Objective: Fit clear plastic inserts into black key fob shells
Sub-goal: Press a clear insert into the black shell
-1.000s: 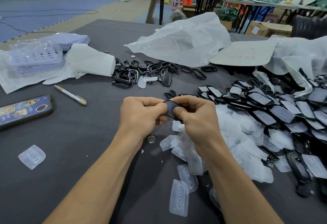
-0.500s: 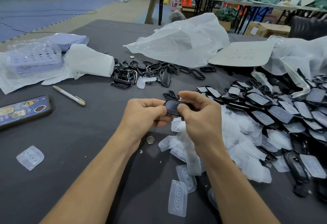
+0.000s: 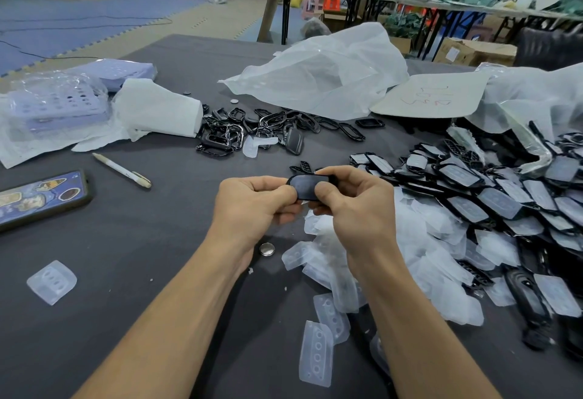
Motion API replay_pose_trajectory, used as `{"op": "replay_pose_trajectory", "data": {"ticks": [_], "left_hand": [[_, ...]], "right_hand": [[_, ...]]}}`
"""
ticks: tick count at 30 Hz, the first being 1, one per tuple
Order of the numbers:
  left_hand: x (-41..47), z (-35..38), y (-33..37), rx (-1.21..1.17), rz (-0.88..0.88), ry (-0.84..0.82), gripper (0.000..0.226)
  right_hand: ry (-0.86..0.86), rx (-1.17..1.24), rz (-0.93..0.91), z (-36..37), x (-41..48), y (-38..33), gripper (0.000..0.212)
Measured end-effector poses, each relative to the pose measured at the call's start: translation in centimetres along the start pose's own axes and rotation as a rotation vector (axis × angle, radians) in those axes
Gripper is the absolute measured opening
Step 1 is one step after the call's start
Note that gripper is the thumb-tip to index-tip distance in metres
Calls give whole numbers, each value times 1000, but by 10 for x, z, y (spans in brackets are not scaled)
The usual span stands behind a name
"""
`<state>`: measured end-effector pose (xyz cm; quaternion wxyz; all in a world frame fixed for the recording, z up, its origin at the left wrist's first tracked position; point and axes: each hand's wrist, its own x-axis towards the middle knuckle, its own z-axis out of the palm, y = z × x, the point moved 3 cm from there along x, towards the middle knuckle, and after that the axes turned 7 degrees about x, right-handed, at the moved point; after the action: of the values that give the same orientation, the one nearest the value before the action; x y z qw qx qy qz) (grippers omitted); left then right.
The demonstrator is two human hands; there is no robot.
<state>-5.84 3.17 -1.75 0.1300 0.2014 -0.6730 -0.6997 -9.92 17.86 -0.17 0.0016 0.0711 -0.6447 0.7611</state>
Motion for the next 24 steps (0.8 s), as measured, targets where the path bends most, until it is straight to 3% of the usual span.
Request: {"op": "replay_pose_trajectory", "data": {"ticks": [6, 10, 24], "left_hand": [[1, 1, 0, 6, 2, -86, 18], [2, 0, 0, 22, 7, -50, 6], [4, 3, -5, 160, 108, -43, 10]], "right_hand": [[11, -16, -10, -2, 0, 0, 30], [23, -34, 8, -1, 1, 1, 31], [-31, -74, 18, 0, -1, 1, 37]]}}
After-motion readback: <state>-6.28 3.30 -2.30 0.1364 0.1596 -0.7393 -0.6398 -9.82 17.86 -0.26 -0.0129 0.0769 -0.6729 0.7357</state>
